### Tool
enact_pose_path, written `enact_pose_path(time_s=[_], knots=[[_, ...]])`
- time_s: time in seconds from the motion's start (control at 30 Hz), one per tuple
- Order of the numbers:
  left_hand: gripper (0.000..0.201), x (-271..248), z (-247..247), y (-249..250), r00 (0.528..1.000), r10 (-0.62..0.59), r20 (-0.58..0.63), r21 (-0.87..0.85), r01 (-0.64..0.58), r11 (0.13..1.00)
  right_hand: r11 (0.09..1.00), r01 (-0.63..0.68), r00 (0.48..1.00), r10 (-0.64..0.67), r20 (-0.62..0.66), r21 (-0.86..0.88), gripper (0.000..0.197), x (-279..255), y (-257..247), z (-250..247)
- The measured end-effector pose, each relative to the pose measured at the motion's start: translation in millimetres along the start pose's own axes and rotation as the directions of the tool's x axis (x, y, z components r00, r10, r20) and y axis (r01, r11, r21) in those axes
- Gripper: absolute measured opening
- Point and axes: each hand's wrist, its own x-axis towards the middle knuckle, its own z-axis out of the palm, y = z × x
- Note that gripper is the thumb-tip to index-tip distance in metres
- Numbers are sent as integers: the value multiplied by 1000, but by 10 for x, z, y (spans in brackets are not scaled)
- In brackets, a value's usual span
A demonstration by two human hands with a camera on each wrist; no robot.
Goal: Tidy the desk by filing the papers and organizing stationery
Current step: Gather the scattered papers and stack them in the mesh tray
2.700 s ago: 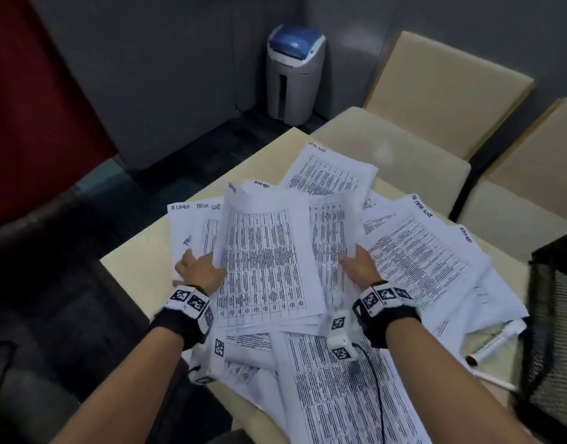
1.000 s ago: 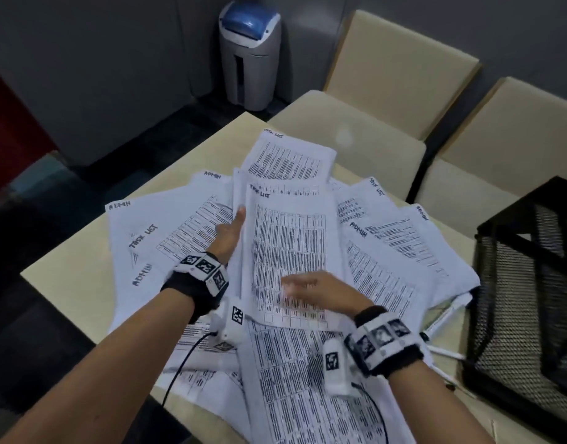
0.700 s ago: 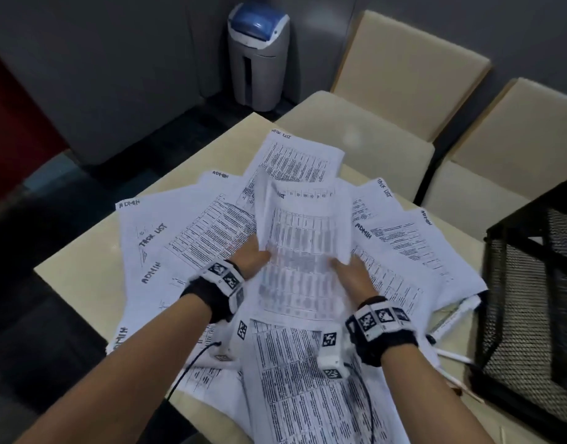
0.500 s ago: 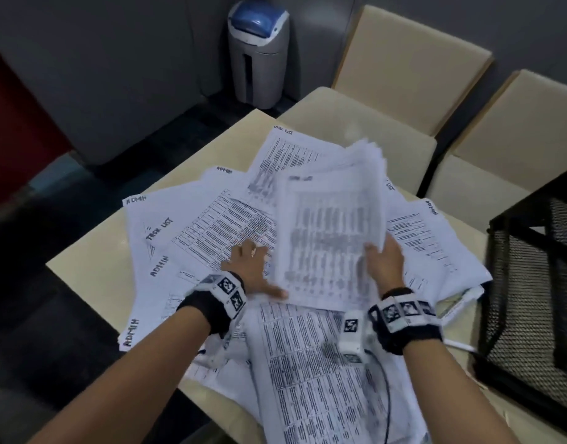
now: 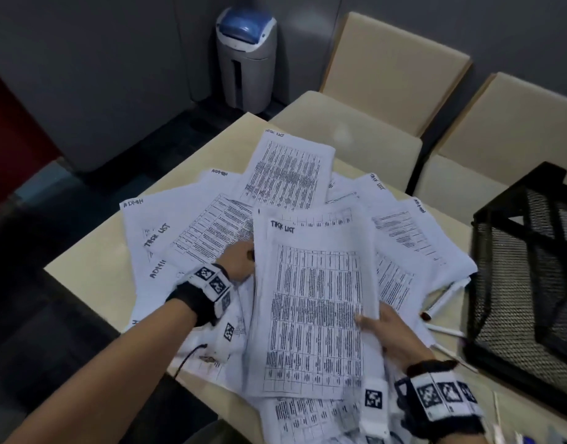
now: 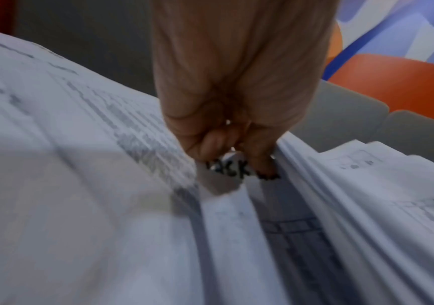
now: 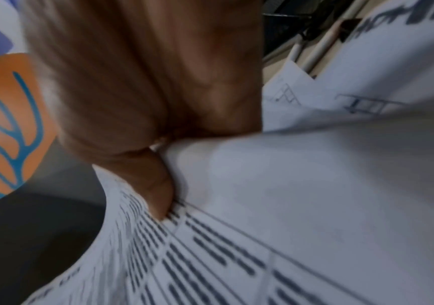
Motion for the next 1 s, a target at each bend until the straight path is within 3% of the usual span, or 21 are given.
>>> enact_pose_path(time_s=[0.1, 0.17, 0.23, 0.27, 0.33, 0.37, 0.4, 0.47, 0.5, 0.57, 0.6, 0.67, 0.73, 0.8, 0.87, 0.9, 0.93, 1.0], knots=[[16, 212, -299, 54, 986, 17, -164, -183, -47, 982, 978, 201, 974, -206, -97, -54, 24, -5, -269, -175], [16, 466, -491, 59, 955, -78, -286, -318, -18, 948, 947, 322, 936, -319, -150, -7, 26, 4, -544, -352], [20, 800, -646, 16, 931, -193, -310, -362, 72, 929, 914, 391, 911, -369, -185, 104, 34, 132, -797, -534], [28, 940, -694, 20, 923, -253, -290, -341, 147, 929, 898, 409, 904, -374, -206, 166, 40, 235, -919, -606], [71, 1175, -706, 25, 898, -377, -227, -232, 327, 916, 860, 421, 897, -349, -269, 289, 26, 504, -1092, -682], [84, 1244, -670, 34, 889, -410, -206, -161, 382, 910, 844, 416, 899, -324, -296, 340, 25, 650, -1129, -701], [84, 1295, -617, 39, 880, -418, -224, -98, 407, 908, 829, 392, 910, -288, -298, 398, 36, 786, -1164, -690], [60, 1333, -526, 61, 885, -374, -276, -67, 371, 926, 818, 339, 934, -231, -274, 465, 50, 1007, -1167, -630], [47, 1343, -492, 64, 889, -349, -297, -95, 336, 937, 835, 293, 948, -187, -259, 466, 44, 1064, -1147, -590], [33, 1320, -450, 62, 896, -294, -333, -160, 254, 954, 866, 164, 975, -68, -214, 472, 13, 1183, -1060, -532], [29, 1273, -444, 64, 906, -269, -326, -185, 218, 958, 879, 117, 975, -14, -221, 462, 17, 1225, -1015, -503], [18, 1073, -414, 71, 946, -244, -211, -228, 196, 954, 875, 80, 974, 34, -225, 477, 20, 1269, -957, -440], [13, 785, -311, 37, 975, -216, 57, -140, 222, 965, 870, 47, 967, 84, -242, 490, 8, 1299, -980, -351], [18, 453, -205, -29, 922, -191, 337, -53, 221, 974, 920, 9, 957, 105, -269, 392, 14, 1334, -1035, -249], [22, 200, -162, -135, 849, -191, 492, -51, 247, 968, 975, 3, 959, 60, -278, 221, 20, 1348, -1145, -136], [29, 97, -180, -194, 840, -214, 499, -52, 276, 960, 992, 4, 958, 33, -284, 129, 20, 1353, -1206, -73], [38, 32, -198, -305, 858, -259, 443, -70, 321, 944, 999, 8, 957, 3, -291, 38, 20, 1345, -1273, -2], [54, -14, -214, -524, 877, -423, 230, -272, 475, 837, 991, 41, 954, -76, -291, -124, 26, 1394, -1394, 104]])
